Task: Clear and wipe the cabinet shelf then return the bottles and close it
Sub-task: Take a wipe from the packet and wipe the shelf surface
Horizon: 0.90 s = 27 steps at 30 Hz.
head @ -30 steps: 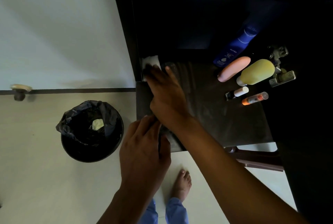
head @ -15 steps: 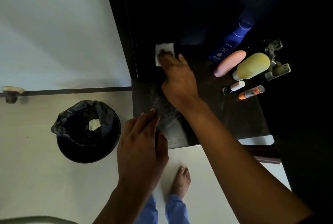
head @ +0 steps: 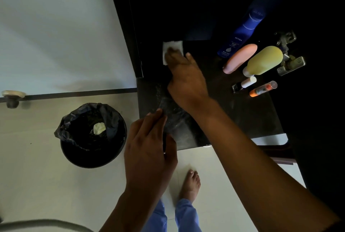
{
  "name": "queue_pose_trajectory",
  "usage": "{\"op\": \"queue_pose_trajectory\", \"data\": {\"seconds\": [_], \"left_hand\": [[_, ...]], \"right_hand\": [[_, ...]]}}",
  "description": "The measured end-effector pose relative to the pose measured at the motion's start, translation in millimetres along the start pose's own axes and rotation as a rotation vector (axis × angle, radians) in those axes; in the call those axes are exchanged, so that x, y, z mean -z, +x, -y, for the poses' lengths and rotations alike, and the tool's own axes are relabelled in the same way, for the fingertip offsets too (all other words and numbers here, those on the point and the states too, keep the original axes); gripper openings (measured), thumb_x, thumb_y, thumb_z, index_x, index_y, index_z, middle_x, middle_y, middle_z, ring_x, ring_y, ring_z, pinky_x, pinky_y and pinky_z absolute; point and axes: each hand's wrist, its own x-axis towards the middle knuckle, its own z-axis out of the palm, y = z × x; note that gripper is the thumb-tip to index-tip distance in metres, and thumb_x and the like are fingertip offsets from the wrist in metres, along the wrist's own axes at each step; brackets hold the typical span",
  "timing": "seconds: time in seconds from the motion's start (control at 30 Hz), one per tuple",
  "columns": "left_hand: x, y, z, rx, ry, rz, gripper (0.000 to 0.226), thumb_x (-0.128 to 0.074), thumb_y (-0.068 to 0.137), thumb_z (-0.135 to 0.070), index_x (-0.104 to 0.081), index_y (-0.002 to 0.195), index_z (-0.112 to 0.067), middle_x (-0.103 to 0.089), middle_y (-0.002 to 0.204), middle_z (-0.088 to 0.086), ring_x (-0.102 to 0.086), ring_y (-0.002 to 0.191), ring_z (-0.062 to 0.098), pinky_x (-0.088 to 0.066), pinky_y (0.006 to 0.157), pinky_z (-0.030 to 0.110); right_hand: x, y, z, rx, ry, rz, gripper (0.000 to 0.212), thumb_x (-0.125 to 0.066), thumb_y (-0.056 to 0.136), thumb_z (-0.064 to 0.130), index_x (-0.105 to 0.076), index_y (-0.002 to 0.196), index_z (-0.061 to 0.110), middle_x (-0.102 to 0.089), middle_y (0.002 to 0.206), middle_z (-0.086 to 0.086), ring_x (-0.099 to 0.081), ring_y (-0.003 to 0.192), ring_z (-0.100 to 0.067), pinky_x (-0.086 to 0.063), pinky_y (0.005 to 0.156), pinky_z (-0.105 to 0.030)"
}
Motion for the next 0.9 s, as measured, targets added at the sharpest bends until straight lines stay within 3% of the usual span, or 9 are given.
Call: {"op": "queue_pose_trajectory", "data": {"seconds": [0.13,0.27,0.33,0.4,0.5,0.6,0.7,0.8,0.9], "left_hand": [[2,1,1,0.005,0.003,0.011,0.049,-0.074,0.091,-0.015,-0.066,0.139,-0.011,-0.065,0.142,0.003,-0.052,0.131,0.021,-0.022,0.111,0.013],[1,0,2,0.004,0.004,0.014,0.050,-0.073,0.092,-0.016,-0.065,0.140,-0.010,-0.064,0.145,0.003,-0.053,0.132,0.023,-0.022,0.112,0.014],[0,0,1,0.003,0.003,0.004,0.050,-0.073,0.091,-0.016,-0.065,0.140,-0.009,-0.064,0.145,0.003,-0.053,0.133,0.024,-0.023,0.112,0.016],[-1,-1,1,0.002,0.008,-0.004,0.050,-0.074,0.091,-0.016,-0.065,0.139,-0.009,-0.064,0.144,0.004,-0.052,0.133,0.024,-0.023,0.112,0.016],[-2,-1,1,0.001,0.012,-0.015,0.052,-0.074,0.089,-0.015,-0.065,0.140,-0.011,-0.065,0.143,0.003,-0.052,0.132,0.024,-0.026,0.111,0.018],[-3,0,2,-0.015,0.015,-0.026,0.049,-0.069,0.092,-0.016,-0.064,0.141,-0.012,-0.065,0.142,0.003,-0.052,0.130,0.023,-0.029,0.111,0.021],[-3,1,4,-0.030,0.016,-0.032,0.048,-0.065,0.093,-0.020,-0.065,0.140,-0.011,-0.065,0.143,0.003,-0.054,0.129,0.024,-0.032,0.111,0.023],[-4,1,4,-0.029,0.015,-0.038,0.048,-0.063,0.092,-0.022,-0.066,0.139,-0.009,-0.065,0.142,0.004,-0.055,0.128,0.025,-0.028,0.112,0.019],[-4,1,5,-0.040,-0.004,-0.048,0.047,-0.063,0.092,-0.021,-0.067,0.137,-0.008,-0.065,0.142,0.005,-0.055,0.128,0.025,-0.023,0.113,0.011]], "right_hand": [[-5,-34,0,0.101,-0.099,0.014,0.068,-0.030,0.083,0.016,-0.054,0.143,-0.006,-0.054,0.150,-0.023,-0.050,0.142,-0.037,-0.029,0.124,-0.052],[11,-28,-24,-0.126,-0.171,0.031,0.069,-0.057,0.089,0.012,-0.039,0.155,-0.001,-0.035,0.164,-0.019,-0.033,0.154,-0.032,-0.012,0.129,-0.043],[14,-14,-27,-0.151,-0.147,0.008,0.072,-0.061,0.087,0.013,-0.040,0.154,0.000,-0.035,0.164,-0.019,-0.032,0.154,-0.032,-0.012,0.130,-0.043],[9,-9,-20,-0.089,-0.107,0.007,0.072,-0.051,0.081,0.009,-0.044,0.152,-0.002,-0.040,0.161,-0.020,-0.036,0.152,-0.035,-0.014,0.129,-0.045],[-5,-24,-6,0.150,-0.048,0.047,0.073,-0.029,0.081,0.012,-0.048,0.149,-0.002,-0.045,0.158,-0.020,-0.040,0.150,-0.035,-0.020,0.128,-0.047],[-5,-48,-3,0.254,-0.077,0.124,0.070,-0.024,0.088,0.019,-0.043,0.153,0.001,-0.041,0.162,-0.016,-0.035,0.153,-0.028,-0.017,0.130,-0.042],[2,-55,-15,0.092,-0.116,0.027,0.066,-0.031,0.090,0.019,-0.046,0.151,0.001,-0.044,0.160,-0.016,-0.039,0.151,-0.028,-0.017,0.129,-0.041],[10,-40,-32,-0.133,-0.154,-0.030,0.075,-0.020,0.091,0.034,-0.043,0.153,0.001,-0.040,0.162,-0.017,-0.036,0.153,-0.028,-0.016,0.130,-0.044],[7,-30,-27,-0.174,-0.124,-0.070,0.066,-0.027,0.097,0.032,-0.045,0.152,-0.001,-0.043,0.160,-0.019,-0.036,0.152,-0.029,-0.016,0.130,-0.044]]}}
